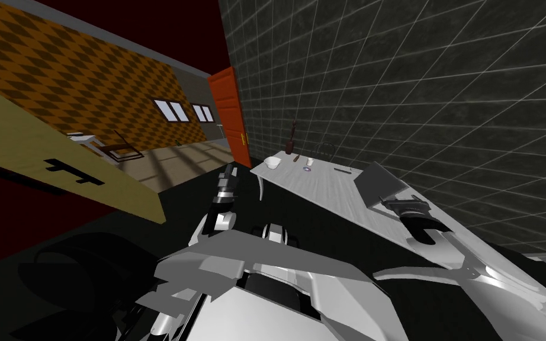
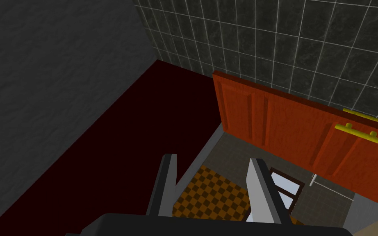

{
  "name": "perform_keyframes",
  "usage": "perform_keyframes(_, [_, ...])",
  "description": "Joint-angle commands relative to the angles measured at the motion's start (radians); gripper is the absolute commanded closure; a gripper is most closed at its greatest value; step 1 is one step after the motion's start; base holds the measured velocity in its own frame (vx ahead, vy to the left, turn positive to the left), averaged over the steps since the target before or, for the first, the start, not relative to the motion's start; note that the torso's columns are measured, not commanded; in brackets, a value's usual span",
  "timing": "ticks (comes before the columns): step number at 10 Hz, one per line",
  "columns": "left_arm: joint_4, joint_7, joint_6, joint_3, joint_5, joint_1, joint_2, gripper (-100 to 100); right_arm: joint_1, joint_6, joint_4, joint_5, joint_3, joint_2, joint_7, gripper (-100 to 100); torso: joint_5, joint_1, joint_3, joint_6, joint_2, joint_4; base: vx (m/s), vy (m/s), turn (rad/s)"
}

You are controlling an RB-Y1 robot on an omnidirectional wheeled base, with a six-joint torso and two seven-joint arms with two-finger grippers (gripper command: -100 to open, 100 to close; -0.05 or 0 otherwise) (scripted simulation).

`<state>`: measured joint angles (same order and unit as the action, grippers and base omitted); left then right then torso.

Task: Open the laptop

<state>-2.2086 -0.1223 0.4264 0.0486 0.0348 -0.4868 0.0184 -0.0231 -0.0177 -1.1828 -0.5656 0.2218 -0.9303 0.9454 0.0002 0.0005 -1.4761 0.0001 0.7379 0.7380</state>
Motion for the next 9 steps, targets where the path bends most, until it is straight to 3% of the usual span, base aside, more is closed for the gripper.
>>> perform_keyframes(1, [0.000,0.000,0.000,0.000,0.000,0.000,0.000,0,0.021,-0.008,0.052,-0.033,0.021,-0.017,0.052,-100,-0.001,-0.002,0.000,0.001,0.000,0.000,0.009,0.026,0.089])
perform_keyframes(4, [0.000,0.000,0.000,0.000,0.000,0.000,0.000,0,0.050,-0.035,0.112,-0.068,0.034,-0.073,0.112,-100,0.000,0.000,0.000,0.000,0.000,0.000,0.011,0.032,0.152])
perform_keyframes(8, [0.000,0.000,0.000,0.000,0.000,0.000,0.000,0,0.059,-0.030,0.126,-0.075,0.038,-0.072,0.120,-100,-0.001,-0.002,0.000,0.000,0.001,0.000,0.004,0.011,0.019])
perform_keyframes(9, [0.000,0.000,0.000,0.000,0.000,0.000,0.000,0,0.059,-0.029,0.126,-0.075,0.038,-0.072,0.120,100,-0.001,-0.001,0.000,0.000,0.000,0.000,0.000,0.000,0.000])
